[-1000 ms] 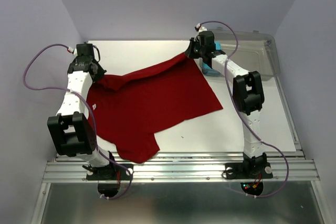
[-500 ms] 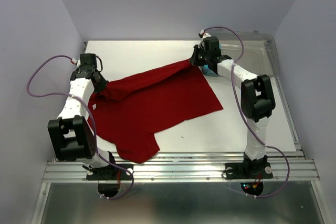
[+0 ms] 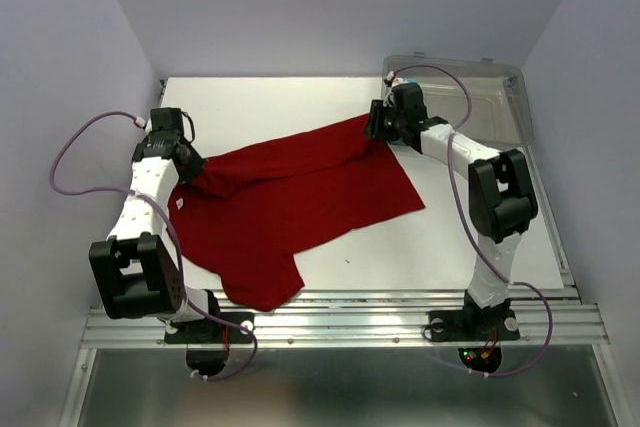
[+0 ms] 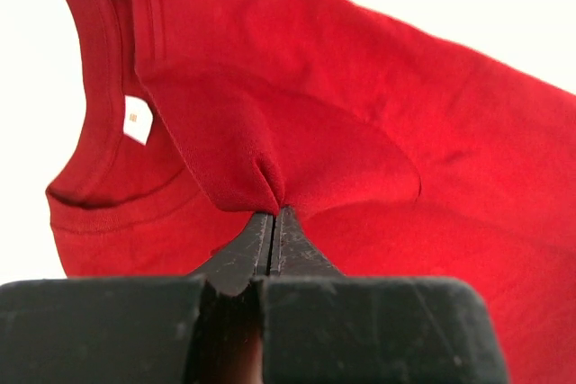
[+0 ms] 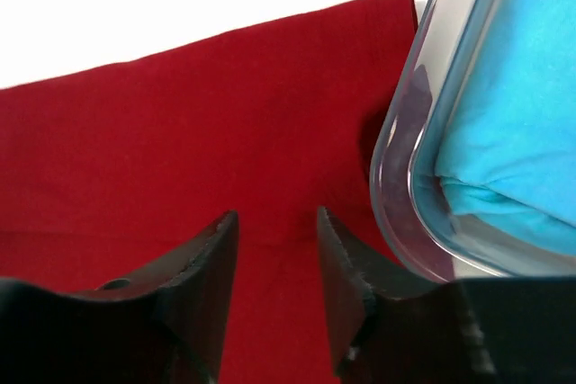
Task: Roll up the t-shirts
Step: Fold the T-shirt at the center of the board.
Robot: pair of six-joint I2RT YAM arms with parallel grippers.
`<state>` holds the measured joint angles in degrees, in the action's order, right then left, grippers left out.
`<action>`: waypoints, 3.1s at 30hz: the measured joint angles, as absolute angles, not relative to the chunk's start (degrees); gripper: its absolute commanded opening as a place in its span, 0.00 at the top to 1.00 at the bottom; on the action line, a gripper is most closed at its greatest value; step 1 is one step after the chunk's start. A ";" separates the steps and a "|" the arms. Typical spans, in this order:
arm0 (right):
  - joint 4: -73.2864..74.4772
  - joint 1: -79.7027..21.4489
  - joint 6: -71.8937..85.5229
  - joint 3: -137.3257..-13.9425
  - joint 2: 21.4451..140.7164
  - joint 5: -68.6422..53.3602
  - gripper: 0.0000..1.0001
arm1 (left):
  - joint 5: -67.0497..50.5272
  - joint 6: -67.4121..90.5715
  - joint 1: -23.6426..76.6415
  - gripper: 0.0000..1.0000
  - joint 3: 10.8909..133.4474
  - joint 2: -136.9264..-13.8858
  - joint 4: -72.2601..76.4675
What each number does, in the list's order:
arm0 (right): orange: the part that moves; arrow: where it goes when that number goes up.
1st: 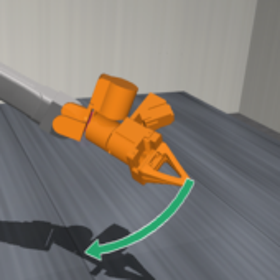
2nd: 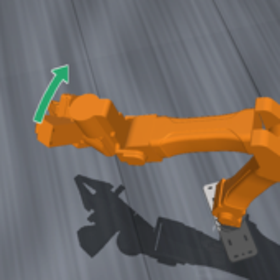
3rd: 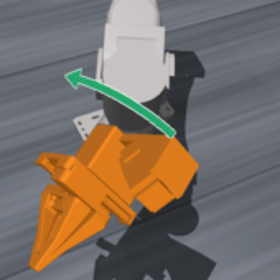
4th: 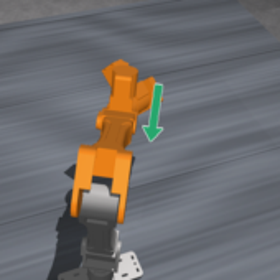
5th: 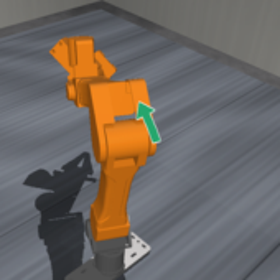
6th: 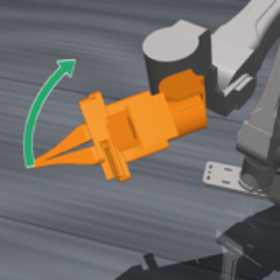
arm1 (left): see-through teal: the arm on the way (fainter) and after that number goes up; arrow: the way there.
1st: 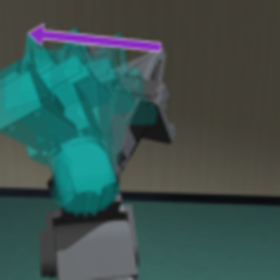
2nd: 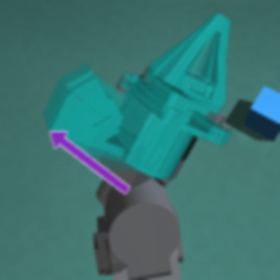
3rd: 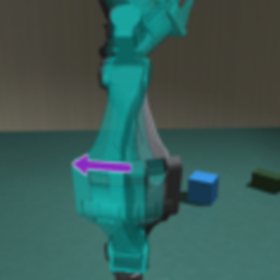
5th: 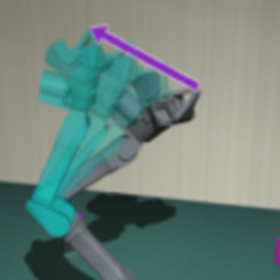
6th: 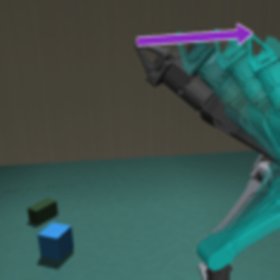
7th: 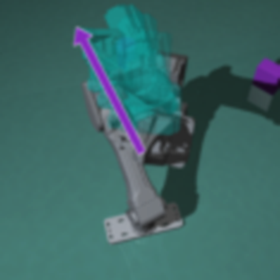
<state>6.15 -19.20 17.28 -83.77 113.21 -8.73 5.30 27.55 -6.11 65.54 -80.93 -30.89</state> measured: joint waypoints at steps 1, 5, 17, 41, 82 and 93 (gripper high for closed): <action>6.15 -19.20 17.30 -83.22 112.79 -8.60 0.50 | 4.93 27.59 -6.11 0.76 65.06 -80.40 -31.20; 6.04 -19.20 17.34 -81.95 111.42 -8.29 0.48 | 3.11 27.64 -6.11 0.51 63.64 -79.37 -32.45; 7.01 -20.38 17.30 -82.30 109.14 -9.52 0.48 | 1.23 25.98 -6.11 0.51 68.95 -76.82 -36.62; 18.85 -27.33 15.73 -118.74 140.75 -1.76 0.48 | 3.03 25.52 -6.17 0.59 79.00 -112.71 -27.20; 14.50 -27.42 15.00 -108.12 128.29 -6.31 0.40 | 11.00 24.34 7.64 0.65 75.96 -109.82 -30.06; 14.44 -27.42 15.00 -107.79 128.29 -6.35 0.39 | 12.10 23.64 2.44 0.65 77.76 -111.31 -28.91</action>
